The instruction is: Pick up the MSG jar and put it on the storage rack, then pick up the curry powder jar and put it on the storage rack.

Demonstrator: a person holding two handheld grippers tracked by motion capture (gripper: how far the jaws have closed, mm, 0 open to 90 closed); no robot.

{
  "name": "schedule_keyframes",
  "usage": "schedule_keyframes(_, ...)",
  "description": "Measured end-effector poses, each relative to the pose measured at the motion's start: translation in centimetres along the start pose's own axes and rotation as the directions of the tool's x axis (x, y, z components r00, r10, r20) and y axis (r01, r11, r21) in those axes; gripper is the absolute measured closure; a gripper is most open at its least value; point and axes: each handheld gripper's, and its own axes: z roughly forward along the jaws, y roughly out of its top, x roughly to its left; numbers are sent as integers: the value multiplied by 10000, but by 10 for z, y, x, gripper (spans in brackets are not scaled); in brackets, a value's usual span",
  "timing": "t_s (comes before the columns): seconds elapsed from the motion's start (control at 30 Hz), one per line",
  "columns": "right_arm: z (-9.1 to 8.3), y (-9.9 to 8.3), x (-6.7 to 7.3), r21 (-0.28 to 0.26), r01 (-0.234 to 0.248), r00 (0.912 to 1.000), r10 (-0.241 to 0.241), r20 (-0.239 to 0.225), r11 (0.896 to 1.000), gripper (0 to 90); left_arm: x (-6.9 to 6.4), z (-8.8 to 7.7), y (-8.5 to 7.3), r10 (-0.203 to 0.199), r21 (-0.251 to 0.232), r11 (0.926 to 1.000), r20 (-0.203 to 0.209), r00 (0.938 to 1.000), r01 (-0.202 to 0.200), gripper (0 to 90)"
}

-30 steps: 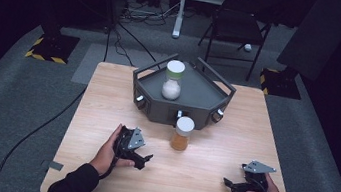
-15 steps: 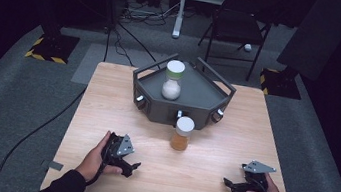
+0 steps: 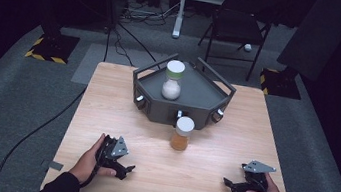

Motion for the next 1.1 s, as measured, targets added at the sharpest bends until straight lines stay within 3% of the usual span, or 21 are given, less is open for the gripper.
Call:
schedule_keyframes(0.43,0,0,0,5,19,10000,-19,-8,10000,0,6,-4,-12,-496,243,9985,330,9982,488,10)
schedule_keyframes(0.53,0,0,0,5,20,10000,-20,-9,10000,0,10,-3,-15,-720,212,9973,503,9961,710,5)
schedule_keyframes(0.57,0,0,-1,5,27,10000,-27,-16,10000,0,14,-2,-18,-952,201,9954,719,9929,939,5)
schedule_keyframes(0.67,1,0,-1,-3,22,10000,-22,-14,10000,0,15,-3,-24,-950,-8,9954,752,9926,953,3)
schedule_keyframes(1.1,1,1,-1,-2,21,10000,-21,-12,10000,0,14,-3,-24,-937,-32,9955,749,9928,942,3)
